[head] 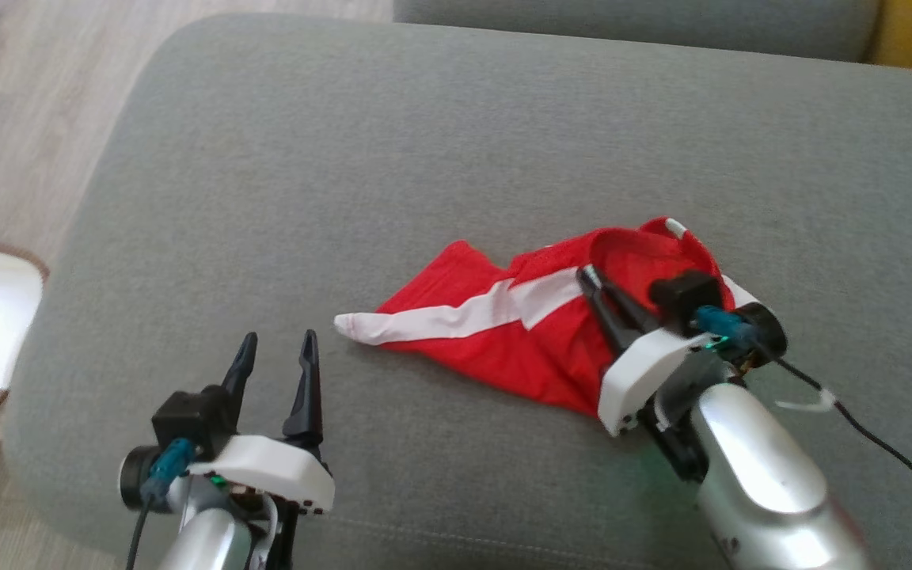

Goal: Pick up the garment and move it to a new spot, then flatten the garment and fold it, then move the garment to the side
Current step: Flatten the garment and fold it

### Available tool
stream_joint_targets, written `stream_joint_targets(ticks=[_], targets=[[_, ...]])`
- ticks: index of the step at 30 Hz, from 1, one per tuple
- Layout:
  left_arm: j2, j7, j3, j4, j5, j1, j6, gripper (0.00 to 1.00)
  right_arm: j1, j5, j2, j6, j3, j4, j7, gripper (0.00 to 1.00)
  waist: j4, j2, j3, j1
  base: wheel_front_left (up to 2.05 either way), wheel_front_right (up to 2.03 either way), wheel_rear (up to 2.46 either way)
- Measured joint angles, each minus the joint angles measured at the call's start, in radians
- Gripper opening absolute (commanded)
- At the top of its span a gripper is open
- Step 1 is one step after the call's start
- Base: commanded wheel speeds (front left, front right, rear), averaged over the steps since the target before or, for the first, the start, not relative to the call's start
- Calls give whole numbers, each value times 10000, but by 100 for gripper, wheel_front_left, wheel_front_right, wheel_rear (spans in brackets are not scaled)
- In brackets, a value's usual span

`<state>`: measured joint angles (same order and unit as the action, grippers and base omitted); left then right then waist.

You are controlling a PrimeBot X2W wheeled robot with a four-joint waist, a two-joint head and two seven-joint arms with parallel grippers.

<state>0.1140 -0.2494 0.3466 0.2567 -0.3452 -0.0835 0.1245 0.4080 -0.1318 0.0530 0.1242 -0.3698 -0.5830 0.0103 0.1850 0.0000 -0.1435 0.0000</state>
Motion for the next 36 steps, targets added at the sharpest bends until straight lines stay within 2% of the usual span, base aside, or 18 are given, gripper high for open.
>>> stream_joint_targets(ticks=[5, 12, 22, 23, 26, 29, 36], targets=[[-50, 0, -96, -54, 115, 32, -31, 100, -238, -286, -2, 0, 972, 449, 677, 0, -402, 0, 61, 0, 0, 0, 0], [-107, 0, -330, -213, 226, 288, -163, 100, -2034, -558, -8, 0, 2610, 1266, 897, 0, -1034, 0, 58, 0, 0, 0, 0], [-194, 0, -349, -259, 364, 269, -293, 100, -2347, -732, -58, 0, 3241, 1260, 1252, 0, -1329, 0, -146, 0, 0, 0, 0], [-194, 0, -357, -253, 384, 269, -293, 100, -2347, -732, -58, 0, 3250, 1227, 1323, 11, -1328, 0, -144, 0, 0, 0, 0], [-199, 0, -385, -244, 433, 269, -293, 100, -2347, -734, -59, 0, 3283, 1221, 1517, 63, -1333, 0, -97, 0, 0, 0, 0], [-211, 0, -420, -247, 433, 269, -299, 100, -2366, -734, -59, 0, 3338, 1283, 1586, 100, -1360, 0, -24, 0, 0, 0, 0], [-270, 0, -399, -115, 451, 208, -512, 100, -2627, -734, -61, 0, 3413, 1818, 1674, 100, -1504, 0, 60, 0, 0, 0, 0]])
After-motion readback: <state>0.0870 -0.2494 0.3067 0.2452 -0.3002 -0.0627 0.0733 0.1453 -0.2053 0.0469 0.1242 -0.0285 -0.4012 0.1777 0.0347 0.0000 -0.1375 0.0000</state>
